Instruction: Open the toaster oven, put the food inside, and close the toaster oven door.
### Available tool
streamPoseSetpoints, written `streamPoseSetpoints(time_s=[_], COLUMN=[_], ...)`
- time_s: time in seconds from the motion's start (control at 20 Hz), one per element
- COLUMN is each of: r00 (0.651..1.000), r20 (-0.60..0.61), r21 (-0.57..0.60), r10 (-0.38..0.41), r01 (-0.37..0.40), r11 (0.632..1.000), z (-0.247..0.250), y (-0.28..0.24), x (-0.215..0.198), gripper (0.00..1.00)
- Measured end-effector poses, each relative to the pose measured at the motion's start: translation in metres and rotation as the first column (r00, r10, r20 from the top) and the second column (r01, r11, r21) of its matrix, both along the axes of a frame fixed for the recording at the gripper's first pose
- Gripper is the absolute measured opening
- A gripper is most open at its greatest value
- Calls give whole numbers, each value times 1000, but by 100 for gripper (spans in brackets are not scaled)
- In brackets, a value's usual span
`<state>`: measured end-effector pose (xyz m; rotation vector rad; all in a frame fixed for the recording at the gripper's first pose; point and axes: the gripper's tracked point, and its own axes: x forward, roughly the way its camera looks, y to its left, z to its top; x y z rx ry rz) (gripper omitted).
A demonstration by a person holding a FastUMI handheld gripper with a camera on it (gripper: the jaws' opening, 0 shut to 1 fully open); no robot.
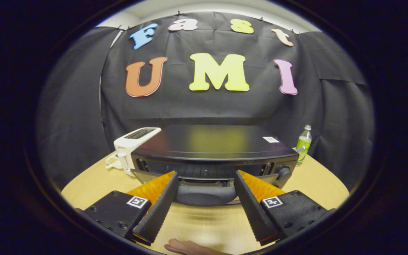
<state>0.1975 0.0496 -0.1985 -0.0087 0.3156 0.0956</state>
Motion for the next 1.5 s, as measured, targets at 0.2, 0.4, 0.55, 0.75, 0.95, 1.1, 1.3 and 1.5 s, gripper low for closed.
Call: streamPoseSetpoints(time_s=[0.2, 0.4, 0.55, 0.75, 0.95, 1.1, 1.3, 1.5], r00=[998, 992, 985, 964, 950, 924, 913, 912], r20=[-64, -124, -169, -264, -311, -381, -408, -409], r21=[-11, -43, -78, -74, -65, -37, -22, -15], r10=[2, -8, -26, -20, -11, -23, -10, -9], r01=[-3, 3, 13, 0, -9, 9, 2, 3], r11=[1000, 999, 997, 997, 998, 999, 1000, 1000], z=[-16, -33, -47, -67, -80, -95, -99, -95], y=[-1, -3, -3, -4, -5, -3, -3, -7], x=[-26, -47, -61, -71, -80, -82, -82, -82], gripper=[100, 100, 100, 100, 100, 100, 100, 100])
